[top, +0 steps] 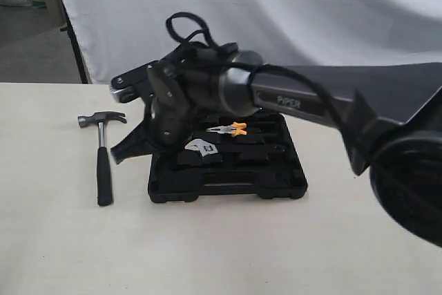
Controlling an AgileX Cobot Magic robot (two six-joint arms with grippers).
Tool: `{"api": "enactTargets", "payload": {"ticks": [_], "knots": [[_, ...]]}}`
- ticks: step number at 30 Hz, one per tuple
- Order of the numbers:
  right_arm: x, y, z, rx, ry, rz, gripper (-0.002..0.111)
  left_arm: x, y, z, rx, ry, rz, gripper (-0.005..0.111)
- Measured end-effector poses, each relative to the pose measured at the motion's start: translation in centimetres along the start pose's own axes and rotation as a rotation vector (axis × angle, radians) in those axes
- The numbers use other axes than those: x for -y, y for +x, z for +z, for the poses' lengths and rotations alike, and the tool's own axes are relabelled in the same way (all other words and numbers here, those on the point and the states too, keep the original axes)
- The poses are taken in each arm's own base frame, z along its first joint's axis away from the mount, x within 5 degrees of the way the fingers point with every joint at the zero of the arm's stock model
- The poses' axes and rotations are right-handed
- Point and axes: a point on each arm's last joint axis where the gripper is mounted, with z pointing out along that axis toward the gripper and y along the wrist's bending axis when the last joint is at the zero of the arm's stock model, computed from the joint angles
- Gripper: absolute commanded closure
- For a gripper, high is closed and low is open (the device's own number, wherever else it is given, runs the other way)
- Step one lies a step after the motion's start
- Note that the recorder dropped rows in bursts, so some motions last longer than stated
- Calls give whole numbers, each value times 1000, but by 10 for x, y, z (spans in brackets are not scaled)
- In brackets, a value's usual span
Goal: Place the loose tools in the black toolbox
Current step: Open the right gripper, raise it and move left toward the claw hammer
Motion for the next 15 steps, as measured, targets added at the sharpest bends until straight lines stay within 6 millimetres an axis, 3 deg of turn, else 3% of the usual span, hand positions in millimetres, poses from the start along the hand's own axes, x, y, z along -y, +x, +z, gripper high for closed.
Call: {"api": "enactTargets", "payload": {"ticks": [3, 7, 10, 12, 15], "knots": [[-23, 0, 9, 51, -32, -31, 97, 0, 0, 0, 0, 0, 0, 106], [-51, 2, 19, 120, -34, -76, 53, 0, 0, 0, 0, 0, 0, 106], [-66, 6, 28, 142, -57, -67, 28, 0, 0, 0, 0, 0, 0, 106], [-70, 5, 33, 150, -64, -55, 22, 0, 0, 0, 0, 0, 0, 106], [-70, 3, 41, 159, -67, -43, 23, 0, 0, 0, 0, 0, 0, 106]]}}
